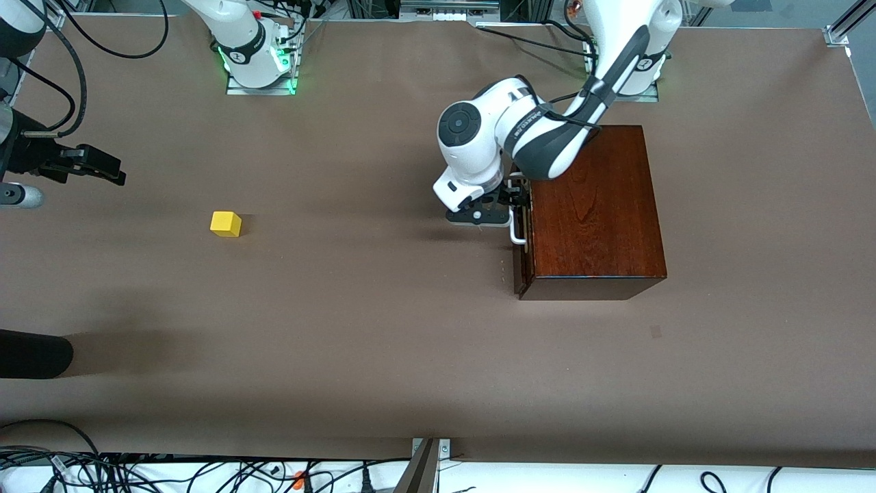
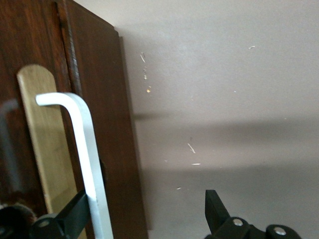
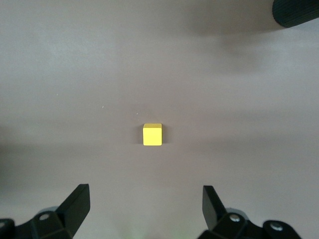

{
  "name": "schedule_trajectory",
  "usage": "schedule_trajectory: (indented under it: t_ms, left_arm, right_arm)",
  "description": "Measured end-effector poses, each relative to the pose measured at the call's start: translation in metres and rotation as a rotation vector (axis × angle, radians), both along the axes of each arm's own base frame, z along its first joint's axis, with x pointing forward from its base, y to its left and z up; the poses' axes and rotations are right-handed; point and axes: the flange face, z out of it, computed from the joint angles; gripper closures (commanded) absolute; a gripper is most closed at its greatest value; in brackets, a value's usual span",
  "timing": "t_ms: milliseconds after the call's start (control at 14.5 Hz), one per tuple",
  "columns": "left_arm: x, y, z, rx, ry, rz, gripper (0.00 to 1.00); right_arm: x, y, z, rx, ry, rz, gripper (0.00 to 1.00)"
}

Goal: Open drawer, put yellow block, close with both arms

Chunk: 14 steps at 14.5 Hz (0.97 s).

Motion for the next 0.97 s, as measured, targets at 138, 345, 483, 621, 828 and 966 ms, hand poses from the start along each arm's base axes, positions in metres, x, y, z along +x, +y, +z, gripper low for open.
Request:
schedule_trajectory:
  t_ms: [138,345,483,621,828,966]
  left_arm:
    - [-0.005,-0.007,-0.004,0.004,-0.018,0.019,0.0]
    - [-0.006,-0.014,-0.002,-0.023,-0.048,0.059,0.0]
    - [-0.005,-0.023,0.001,-0.054,-0.065,0.079,0.0]
    - [-0.006,-0.035,0.003,-0.083,-0.078,0.076,0.0]
    - [-0.007,-0.056,0.004,-0.145,-0.091,0.089,0.0]
    - [-0.005,-0.06,0.005,-0.171,-0.092,0.103,0.0]
  right_arm:
    - [0.0,0.0,0.001,0.0,-0.004,0.0,0.0]
    - [0.001,0.0,0.002,0.0,-0.006,0.0,0.0]
    - [0.001,0.0,0.002,0.0,-0.006,0.0,0.0]
    - [0.001,0.0,0.002,0.0,-0.006,0.0,0.0]
    - [0.001,0.0,0.002,0.0,-0.006,0.0,0.0]
    - [0.001,0.0,0.002,0.0,-0.006,0.0,0.0]
